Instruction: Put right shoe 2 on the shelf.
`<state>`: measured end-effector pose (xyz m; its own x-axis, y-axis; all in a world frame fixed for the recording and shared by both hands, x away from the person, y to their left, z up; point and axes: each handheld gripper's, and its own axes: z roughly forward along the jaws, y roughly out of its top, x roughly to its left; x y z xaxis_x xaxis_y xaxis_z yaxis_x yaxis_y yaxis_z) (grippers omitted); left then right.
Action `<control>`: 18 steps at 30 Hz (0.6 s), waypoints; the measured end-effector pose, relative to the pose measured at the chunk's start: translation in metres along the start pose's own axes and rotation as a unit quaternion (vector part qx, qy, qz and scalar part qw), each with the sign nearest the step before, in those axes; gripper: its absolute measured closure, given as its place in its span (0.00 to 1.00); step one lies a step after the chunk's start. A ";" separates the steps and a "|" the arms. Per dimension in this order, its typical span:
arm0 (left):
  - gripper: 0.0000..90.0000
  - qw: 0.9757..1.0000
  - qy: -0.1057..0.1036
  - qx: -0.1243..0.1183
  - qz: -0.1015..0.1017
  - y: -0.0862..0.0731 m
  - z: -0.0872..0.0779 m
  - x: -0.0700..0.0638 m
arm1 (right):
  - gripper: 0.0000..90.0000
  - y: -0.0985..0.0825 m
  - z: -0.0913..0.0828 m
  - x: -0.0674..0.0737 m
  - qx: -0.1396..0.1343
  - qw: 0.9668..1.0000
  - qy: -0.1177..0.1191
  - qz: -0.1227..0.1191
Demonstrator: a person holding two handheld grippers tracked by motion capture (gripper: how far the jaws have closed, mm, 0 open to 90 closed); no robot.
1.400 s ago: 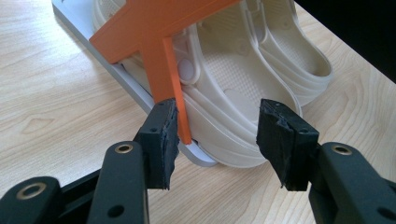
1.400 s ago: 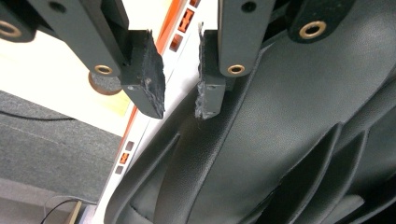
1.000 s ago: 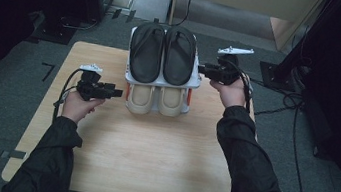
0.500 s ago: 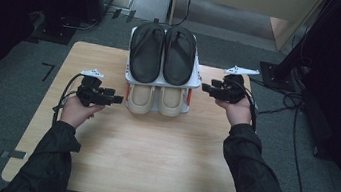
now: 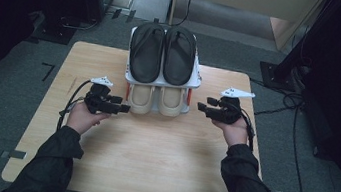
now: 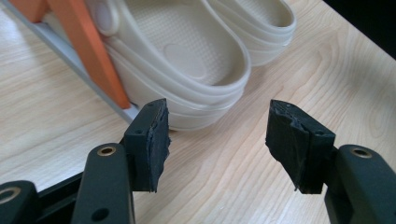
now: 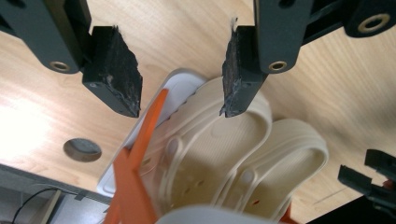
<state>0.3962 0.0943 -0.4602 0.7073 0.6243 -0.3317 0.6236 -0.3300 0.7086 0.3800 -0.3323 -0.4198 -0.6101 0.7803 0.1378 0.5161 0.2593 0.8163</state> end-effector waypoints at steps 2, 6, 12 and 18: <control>0.44 1.000 0.002 0.006 0.010 -0.001 0.002 -0.004 | 0.53 -0.006 -0.001 0.002 -0.005 1.000 0.003 -0.002; 0.43 1.000 0.001 0.011 0.019 -0.003 0.005 -0.010 | 0.52 -0.019 -0.003 0.007 -0.019 1.000 0.010 -0.001; 0.41 0.999 -0.004 0.013 0.031 -0.007 0.005 -0.022 | 0.49 -0.039 -0.004 0.016 -0.020 1.000 0.021 0.003; 0.38 0.998 0.009 -0.020 0.066 -0.015 0.001 -0.042 | 0.49 -0.058 -0.005 0.025 -0.027 0.999 0.027 0.018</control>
<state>0.3576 0.0723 -0.4580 0.7755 0.5906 -0.2230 0.5119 -0.3816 0.7696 0.3320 -0.3304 -0.4611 -0.6247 0.7558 0.1962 0.5052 0.1997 0.8396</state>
